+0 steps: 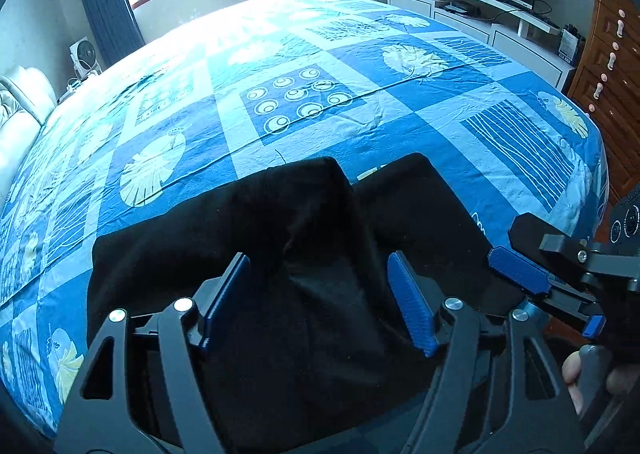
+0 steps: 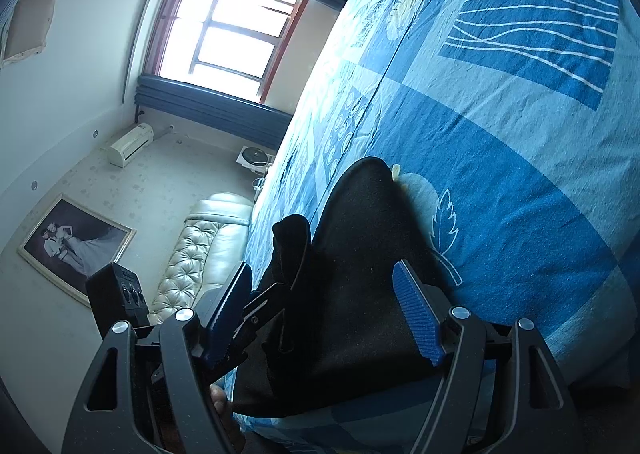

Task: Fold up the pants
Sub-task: 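Open the left gripper on the folded trousers and withdraw it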

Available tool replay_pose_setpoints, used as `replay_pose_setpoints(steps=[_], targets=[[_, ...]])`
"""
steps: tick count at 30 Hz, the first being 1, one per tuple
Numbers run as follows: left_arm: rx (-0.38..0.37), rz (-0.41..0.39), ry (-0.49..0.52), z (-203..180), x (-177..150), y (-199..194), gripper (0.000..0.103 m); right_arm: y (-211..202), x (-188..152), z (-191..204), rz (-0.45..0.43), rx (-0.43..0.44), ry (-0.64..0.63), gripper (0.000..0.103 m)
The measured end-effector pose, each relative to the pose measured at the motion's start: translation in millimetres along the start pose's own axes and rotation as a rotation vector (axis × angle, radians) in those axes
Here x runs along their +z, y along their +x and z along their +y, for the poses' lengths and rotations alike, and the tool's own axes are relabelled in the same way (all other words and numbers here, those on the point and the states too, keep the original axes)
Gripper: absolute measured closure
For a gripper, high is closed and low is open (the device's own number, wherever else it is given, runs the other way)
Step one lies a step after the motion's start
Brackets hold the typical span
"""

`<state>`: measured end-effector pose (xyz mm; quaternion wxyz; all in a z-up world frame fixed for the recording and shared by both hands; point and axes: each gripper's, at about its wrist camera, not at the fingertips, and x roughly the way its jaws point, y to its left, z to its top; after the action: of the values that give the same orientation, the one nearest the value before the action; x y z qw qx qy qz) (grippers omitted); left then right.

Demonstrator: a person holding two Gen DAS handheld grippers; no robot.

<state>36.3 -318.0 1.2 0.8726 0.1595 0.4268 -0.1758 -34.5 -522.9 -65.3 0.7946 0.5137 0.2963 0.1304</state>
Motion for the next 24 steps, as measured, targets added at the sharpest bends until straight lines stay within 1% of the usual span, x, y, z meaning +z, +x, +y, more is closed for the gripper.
replay_pose_setpoints(steps=[3,8,11,13,15,17,18,20,21,24], targets=[[0.003,-0.022,0.002,3,-1,-13,0.024,2,-1,3,-0.002,-0.009,-0.008,0.031],[0.009,-0.018,-0.036,27,-13,-29,0.018,4,-2,7,-0.003,-0.024,-0.023,0.031],[0.009,-0.010,-0.089,56,-27,-36,0.017,5,-1,8,-0.003,-0.031,-0.027,0.031],[-0.005,0.003,-0.141,81,-39,-39,0.016,5,-1,11,-0.008,-0.049,-0.034,0.031],[-0.033,0.012,-0.195,108,-53,-41,0.012,2,-1,20,-0.040,-0.090,-0.071,0.031],[-0.052,0.017,-0.241,135,-68,-42,0.011,1,1,34,-0.045,-0.117,-0.127,0.031],[-0.049,0.018,-0.261,147,-75,-42,0.011,3,2,43,-0.030,-0.119,-0.154,0.031],[-0.025,0.007,-0.310,171,-87,-43,0.011,13,1,57,0.032,-0.108,-0.184,0.031],[-0.009,0.004,-0.336,181,-92,-42,0.011,21,0,63,0.070,-0.098,-0.190,0.030],[0.030,0.014,-0.393,205,-103,-39,0.011,49,-4,72,0.203,-0.112,-0.209,0.030]])
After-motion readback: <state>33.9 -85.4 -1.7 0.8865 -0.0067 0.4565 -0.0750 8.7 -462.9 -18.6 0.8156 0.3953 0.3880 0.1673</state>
